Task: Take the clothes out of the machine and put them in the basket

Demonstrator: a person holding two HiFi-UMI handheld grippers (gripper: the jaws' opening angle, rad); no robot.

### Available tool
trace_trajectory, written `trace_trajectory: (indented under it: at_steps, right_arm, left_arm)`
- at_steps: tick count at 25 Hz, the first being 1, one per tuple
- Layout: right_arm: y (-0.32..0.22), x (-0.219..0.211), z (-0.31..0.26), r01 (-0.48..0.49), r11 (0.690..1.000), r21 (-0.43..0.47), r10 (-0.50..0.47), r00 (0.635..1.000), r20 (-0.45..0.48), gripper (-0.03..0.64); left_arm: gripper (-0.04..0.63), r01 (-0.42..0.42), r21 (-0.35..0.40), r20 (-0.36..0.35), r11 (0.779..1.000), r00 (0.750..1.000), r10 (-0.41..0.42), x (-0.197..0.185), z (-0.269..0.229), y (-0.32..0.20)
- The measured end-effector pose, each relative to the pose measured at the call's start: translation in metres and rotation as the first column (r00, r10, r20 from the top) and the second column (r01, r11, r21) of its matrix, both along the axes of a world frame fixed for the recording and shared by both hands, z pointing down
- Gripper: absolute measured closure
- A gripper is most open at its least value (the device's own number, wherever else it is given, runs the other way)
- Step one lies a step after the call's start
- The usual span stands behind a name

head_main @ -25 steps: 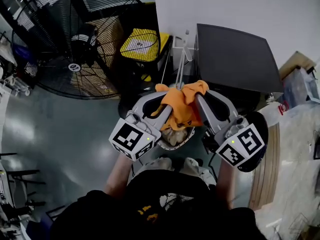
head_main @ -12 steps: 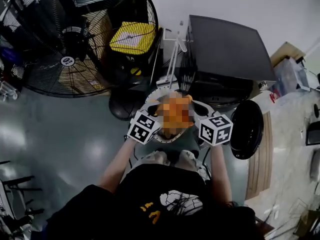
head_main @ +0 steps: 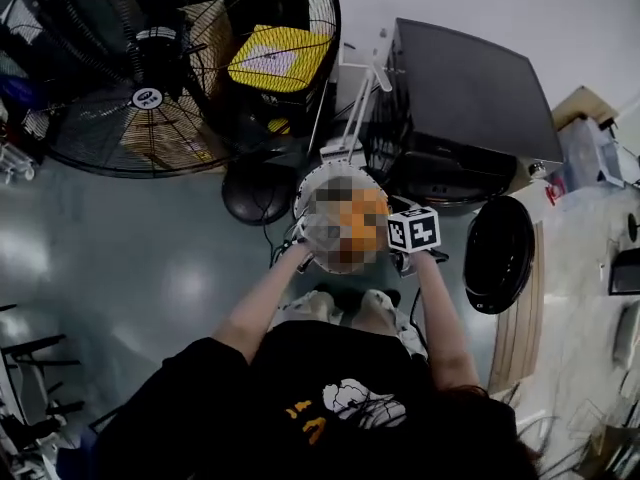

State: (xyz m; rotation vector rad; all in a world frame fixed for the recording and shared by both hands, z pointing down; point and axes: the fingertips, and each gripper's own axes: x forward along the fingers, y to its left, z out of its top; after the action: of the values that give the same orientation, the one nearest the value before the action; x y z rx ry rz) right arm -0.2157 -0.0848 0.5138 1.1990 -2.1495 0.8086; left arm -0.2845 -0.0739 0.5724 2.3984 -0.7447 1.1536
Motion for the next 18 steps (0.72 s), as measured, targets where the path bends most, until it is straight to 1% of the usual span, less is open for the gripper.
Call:
trace_trajectory:
  at_steps: [1, 3, 6, 8, 13, 18]
  right_arm:
    - [0.002, 0.0, 0.004, 0.003, 1.0, -0.011, -0.003, 1.0, 0.0, 0.285]
    - [0.005, 0.001, 0.004, 0.001, 1.0, -0.001, -0.001, 1.0, 0.002, 0.287]
    - [0.009, 0.002, 0.002, -0.021, 1.0, 0.017, 0.021, 0.999, 0.032, 0.296]
    - [0.015, 0.002, 0.002, -0.04, 0.999, 0.019, 0.039, 0.998, 0.058, 0.304]
    - [0.026, -0.003, -0.004, -0.058, 0.998, 0.039, 0.055, 0.996, 0.071, 0.326]
    - [0.037, -0.005, -0.025, -0.1, 0.991, 0.09, 0.091, 0.991, 0.1, 0.363]
  left_arm:
    - [0.361, -0.007, 0.004, 0.002, 1.0, 1.0, 0.007, -0.003, 0.002, 0.003]
    - [0.361, 0.011, 0.005, -0.04, 1.0, 0.999, -0.011, -0.009, 0.001, 0.007]
    - [0.361, 0.061, -0.068, -0.101, 0.996, 0.993, -0.067, -0.021, 0.001, 0.02]
    - [0.361, 0.076, -0.076, -0.137, 0.994, 0.987, -0.086, -0.024, -0.005, 0.022]
    - [0.361, 0.099, -0.045, -0.187, 0.994, 0.977, -0.106, -0.033, -0.03, 0.021]
    - [0.362, 0.077, -0.018, -0.24, 0.997, 0.968, -0.079, -0.031, -0.052, 0.023]
